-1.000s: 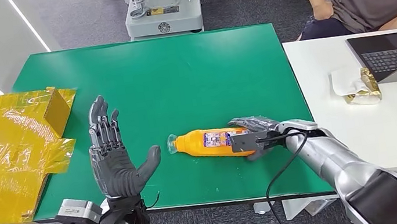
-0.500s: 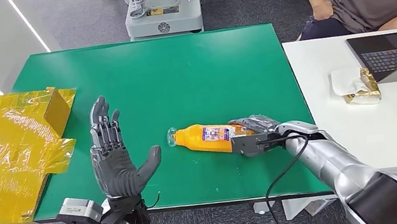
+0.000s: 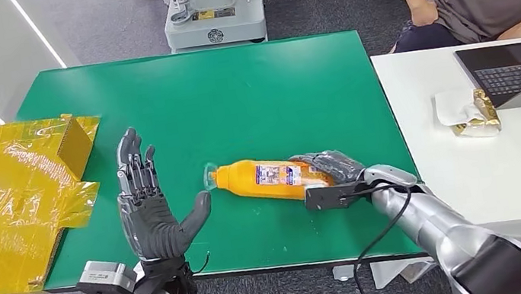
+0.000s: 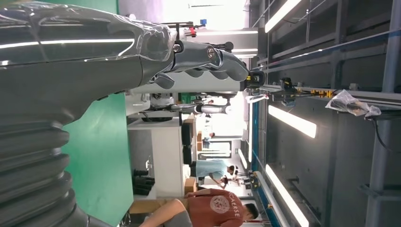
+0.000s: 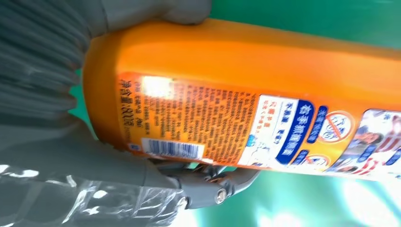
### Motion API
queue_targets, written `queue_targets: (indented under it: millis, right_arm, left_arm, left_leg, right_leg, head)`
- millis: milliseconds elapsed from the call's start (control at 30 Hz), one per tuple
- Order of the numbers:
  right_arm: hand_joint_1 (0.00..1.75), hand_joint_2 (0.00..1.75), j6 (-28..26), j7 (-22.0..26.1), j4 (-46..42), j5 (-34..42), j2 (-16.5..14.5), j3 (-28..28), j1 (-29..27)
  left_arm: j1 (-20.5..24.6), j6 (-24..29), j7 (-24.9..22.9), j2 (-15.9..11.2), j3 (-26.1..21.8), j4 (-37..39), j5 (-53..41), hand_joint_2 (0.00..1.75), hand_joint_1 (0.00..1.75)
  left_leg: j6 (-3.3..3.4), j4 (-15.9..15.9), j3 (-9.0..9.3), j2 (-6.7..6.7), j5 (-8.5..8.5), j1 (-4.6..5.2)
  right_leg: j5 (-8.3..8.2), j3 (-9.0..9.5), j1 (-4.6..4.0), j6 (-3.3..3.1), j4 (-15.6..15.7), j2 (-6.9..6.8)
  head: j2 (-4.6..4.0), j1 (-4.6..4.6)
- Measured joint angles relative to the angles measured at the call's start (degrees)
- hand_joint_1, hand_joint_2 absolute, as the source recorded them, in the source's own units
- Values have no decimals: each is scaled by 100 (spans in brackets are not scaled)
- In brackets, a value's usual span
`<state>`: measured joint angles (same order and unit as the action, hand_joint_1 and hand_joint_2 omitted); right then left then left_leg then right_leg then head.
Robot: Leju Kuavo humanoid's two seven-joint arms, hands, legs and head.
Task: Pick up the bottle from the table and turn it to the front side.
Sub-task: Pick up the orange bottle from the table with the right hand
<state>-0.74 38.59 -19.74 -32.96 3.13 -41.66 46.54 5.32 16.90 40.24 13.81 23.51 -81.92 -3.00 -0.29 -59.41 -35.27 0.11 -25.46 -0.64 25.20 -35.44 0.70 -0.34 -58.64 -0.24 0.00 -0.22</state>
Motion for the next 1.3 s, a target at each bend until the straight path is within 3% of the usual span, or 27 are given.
queue_targets:
  millis: [233,400,633,800,967,1300]
  right_arm:
    - [175,175,-1358,118,-733,682,-7,260,-462]
    - [175,175,-2169,121,-1105,1042,-7,342,-670]
    - [175,175,-3713,122,-2183,1505,9,484,-1150]
    - [175,175,-3842,144,-3337,688,-51,1053,-1754]
    - [175,175,-3843,160,-4218,461,-142,1472,-2170]
    - [175,175,-3843,161,-4723,600,-213,1345,-2353]
  left_arm:
    - [65,243,1,-22,-23,-1,-228,175,0]
    - [357,448,0,-120,-95,41,-338,175,0]
    - [825,360,0,-225,-113,304,-312,175,0]
    - [1163,283,-1,-217,-113,642,-201,175,0]
    - [1387,187,-1,-169,-113,961,-132,175,0]
    - [1640,-313,-1,32,-113,1473,-165,175,0]
  left_leg:
    - [0,0,0,0,0,0]
    - [-1,0,1,0,1,0]
    - [-1,0,3,2,1,0]
    - [-1,1,-1,-4,0,0]
    - [-1,1,-2,0,0,0]
    - [-1,1,-2,1,0,0]
  right_leg:
    - [0,-1,0,0,1,-1]
    - [0,-1,0,0,0,-1]
    - [0,-2,0,0,-1,3]
    - [1,-2,0,0,0,-2]
    - [3,-3,0,-1,0,0]
    - [2,-3,0,-2,-1,1]
  head:
    - [0,1]
    - [0,-1]
    - [0,1]
    - [0,0]
    - [0,1]
    - [0,0]
